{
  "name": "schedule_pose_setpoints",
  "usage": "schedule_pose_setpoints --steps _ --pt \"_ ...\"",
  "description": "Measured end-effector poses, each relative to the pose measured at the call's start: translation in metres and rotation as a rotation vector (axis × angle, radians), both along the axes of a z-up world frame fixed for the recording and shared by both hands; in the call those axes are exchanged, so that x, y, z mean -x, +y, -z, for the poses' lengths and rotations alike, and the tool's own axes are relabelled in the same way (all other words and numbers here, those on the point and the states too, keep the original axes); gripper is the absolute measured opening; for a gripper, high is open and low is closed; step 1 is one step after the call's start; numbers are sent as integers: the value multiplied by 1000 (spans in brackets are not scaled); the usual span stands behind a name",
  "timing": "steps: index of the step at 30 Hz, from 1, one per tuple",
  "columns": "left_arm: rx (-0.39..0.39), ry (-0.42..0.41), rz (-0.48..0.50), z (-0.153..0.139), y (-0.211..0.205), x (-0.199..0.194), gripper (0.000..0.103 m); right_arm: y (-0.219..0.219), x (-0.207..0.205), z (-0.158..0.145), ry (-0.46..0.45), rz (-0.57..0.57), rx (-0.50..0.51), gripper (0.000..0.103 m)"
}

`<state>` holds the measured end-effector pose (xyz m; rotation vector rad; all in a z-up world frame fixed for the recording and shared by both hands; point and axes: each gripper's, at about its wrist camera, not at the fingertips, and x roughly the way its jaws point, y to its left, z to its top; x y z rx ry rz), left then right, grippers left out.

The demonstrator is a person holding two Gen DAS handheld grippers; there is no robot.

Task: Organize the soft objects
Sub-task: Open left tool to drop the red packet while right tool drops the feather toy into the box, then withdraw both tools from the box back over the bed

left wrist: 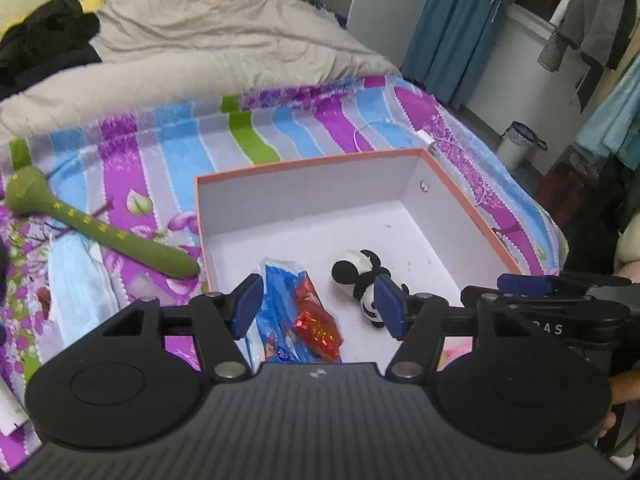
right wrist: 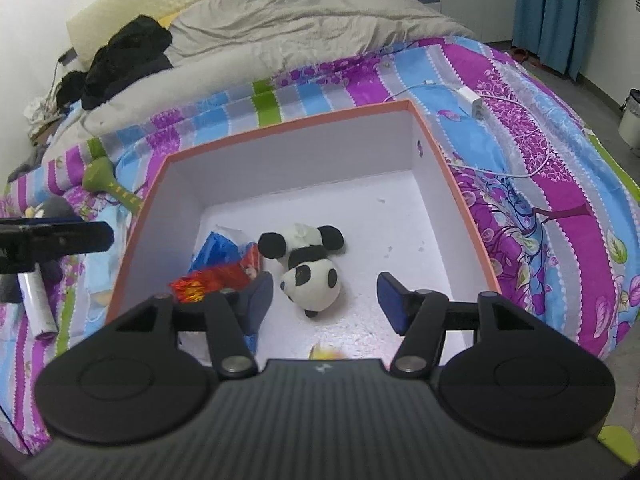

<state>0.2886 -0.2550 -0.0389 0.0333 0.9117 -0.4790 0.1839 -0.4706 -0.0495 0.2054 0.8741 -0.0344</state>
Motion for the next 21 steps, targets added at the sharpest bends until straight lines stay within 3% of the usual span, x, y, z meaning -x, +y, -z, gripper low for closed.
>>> schedule_pose_setpoints --steps 11,15,21 --pt "19 -154 30 -18 23 66 67 21 56 -14 -175 -38 -27 60" --pt "-7 -221 42 -21 29 98 67 34 74 -10 -212 -54 11 60" --pt "72 -237 16 -23 50 137 67 51 105 -12 -264 -60 -7 60"
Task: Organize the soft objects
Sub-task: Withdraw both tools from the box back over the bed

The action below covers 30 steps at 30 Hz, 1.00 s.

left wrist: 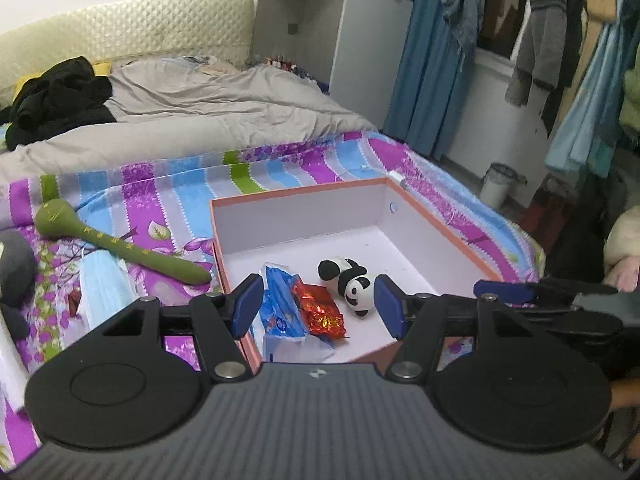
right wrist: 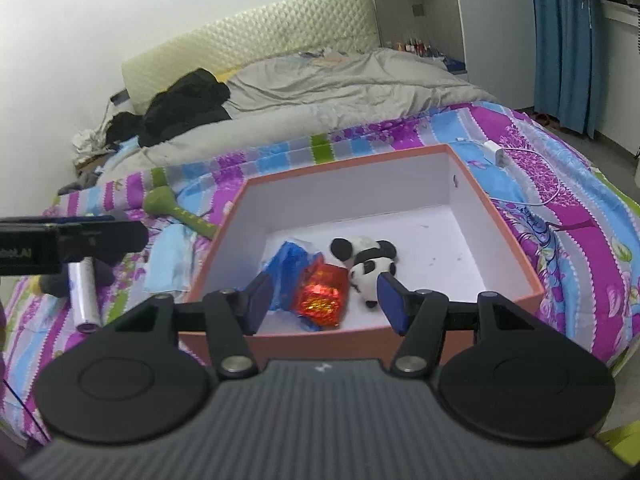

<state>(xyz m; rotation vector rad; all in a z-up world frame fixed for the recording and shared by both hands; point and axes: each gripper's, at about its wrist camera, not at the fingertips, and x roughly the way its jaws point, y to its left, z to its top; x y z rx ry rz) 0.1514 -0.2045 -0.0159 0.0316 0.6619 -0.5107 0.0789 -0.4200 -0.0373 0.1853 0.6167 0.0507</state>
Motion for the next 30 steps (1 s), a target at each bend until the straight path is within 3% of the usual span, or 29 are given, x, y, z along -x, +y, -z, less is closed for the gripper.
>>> schedule_pose_setpoints --steps 9,17,30 --pt "121 -2 -39 -5 44 47 67 31 39 -8 -56 -38 -17 60" --pt "123 -19 -115 2 83 89 67 52 65 -7 -60 -48 -27 60" --pt "135 -34 -259 18 153 133 67 110 75 1 -47 -191 -4 60"
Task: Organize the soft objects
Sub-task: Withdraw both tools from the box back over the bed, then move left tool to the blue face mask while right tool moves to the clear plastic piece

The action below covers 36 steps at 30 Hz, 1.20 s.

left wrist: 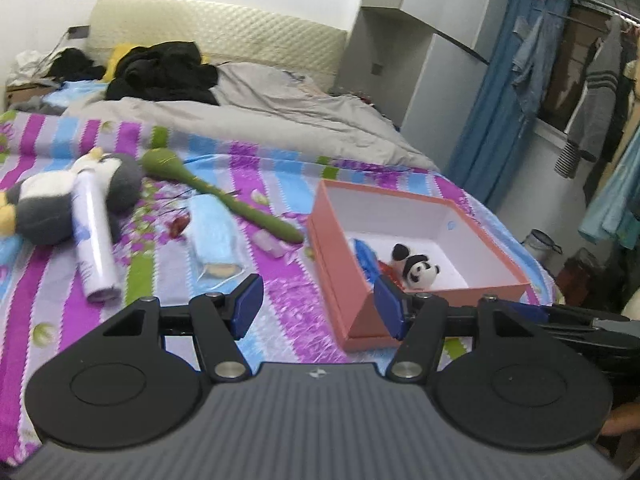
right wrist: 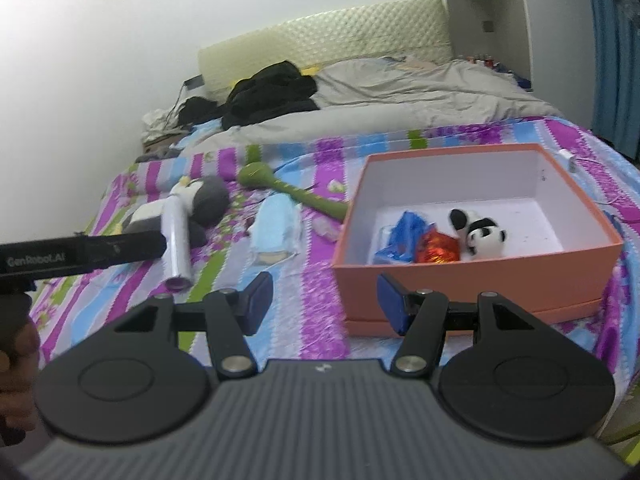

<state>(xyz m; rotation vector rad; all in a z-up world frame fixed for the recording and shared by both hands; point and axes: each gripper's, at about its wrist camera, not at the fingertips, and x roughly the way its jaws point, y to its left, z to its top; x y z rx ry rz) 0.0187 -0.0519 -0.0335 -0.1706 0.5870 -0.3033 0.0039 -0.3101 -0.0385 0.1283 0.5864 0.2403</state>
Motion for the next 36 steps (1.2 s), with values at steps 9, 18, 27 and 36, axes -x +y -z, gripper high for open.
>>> schedule_pose_setpoints --steps 9,18,27,36 --pt "9 41 -114 30 35 14 67 27 1 17 41 -76 -7 60" --pt "7 60 -174 54 55 -20 67 50 -22 29 44 -128 2 60" --pt "44 96 -214 90 68 -73 67 73 -63 52 79 -153 30 60" --pt "131 139 -232 123 88 -131 59 102 -107 73 77 -152 97 60"
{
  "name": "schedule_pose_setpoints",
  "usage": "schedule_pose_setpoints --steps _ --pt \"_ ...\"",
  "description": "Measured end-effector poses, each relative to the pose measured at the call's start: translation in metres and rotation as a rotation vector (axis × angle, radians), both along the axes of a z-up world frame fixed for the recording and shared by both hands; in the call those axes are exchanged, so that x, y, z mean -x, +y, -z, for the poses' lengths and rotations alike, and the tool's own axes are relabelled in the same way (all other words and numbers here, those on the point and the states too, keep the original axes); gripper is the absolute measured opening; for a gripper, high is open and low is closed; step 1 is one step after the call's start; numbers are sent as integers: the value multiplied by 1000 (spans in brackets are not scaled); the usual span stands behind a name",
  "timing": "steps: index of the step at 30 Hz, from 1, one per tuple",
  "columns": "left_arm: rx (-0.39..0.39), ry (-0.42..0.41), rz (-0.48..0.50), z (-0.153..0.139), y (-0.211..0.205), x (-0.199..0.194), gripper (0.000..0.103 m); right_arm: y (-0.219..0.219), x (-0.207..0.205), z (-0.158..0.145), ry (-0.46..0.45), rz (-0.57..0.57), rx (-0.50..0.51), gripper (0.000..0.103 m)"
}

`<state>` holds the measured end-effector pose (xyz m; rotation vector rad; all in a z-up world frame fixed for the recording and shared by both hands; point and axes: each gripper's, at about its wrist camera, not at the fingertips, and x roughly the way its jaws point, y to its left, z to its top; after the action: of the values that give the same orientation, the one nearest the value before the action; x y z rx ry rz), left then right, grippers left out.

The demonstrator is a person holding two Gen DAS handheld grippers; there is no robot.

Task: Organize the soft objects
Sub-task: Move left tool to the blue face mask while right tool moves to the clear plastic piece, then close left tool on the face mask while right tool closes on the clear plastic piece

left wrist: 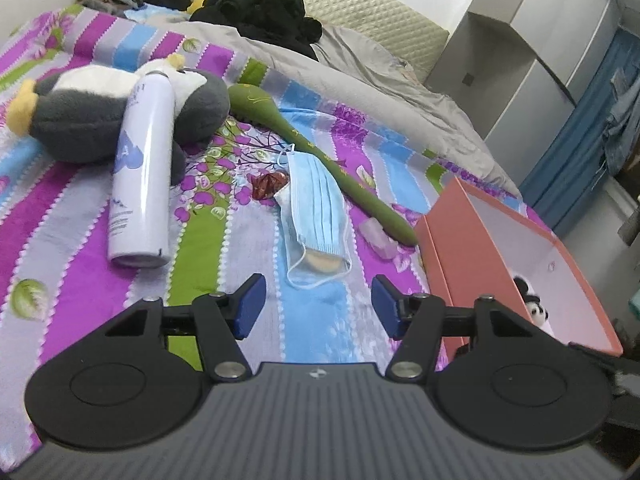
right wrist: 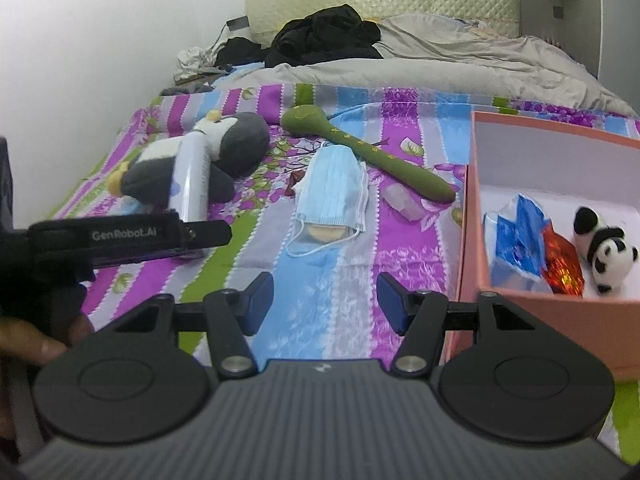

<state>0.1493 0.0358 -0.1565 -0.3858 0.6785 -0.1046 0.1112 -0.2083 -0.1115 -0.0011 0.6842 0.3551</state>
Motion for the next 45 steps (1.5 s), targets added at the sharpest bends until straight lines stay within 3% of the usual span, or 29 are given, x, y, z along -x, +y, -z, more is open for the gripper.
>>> schedule_pose_setpoints --steps 5,11,18,25,32,38,40,42,45 --pt "63 3 -9 13 11 -34 49 17 -33 15 -17 16 48 56" --pt "118 32 -14 38 19 -76 48 29 -77 38 -22 50 88 54" --pt "248 57 -16 67 29 -122 44 35 -117 64 -38 74 126 54" --pt "284 82 18 90 26 -154 34 37 -151 89 -81 120 215 54" --pt "296 87 32 101 22 -163 30 37 -171 107 -116 151 285 54" --pt "282 100 20 105 18 -164 10 39 -183 114 -115 156 335 55" --pt "262 105 9 104 16 -163 6 40 -185 115 -120 155 346 48" --pt "257 100 9 101 14 -162 4 42 -186 115 -115 161 365 19" --pt "254 97 -8 95 13 -162 2 47 -183 114 -112 152 401 16"
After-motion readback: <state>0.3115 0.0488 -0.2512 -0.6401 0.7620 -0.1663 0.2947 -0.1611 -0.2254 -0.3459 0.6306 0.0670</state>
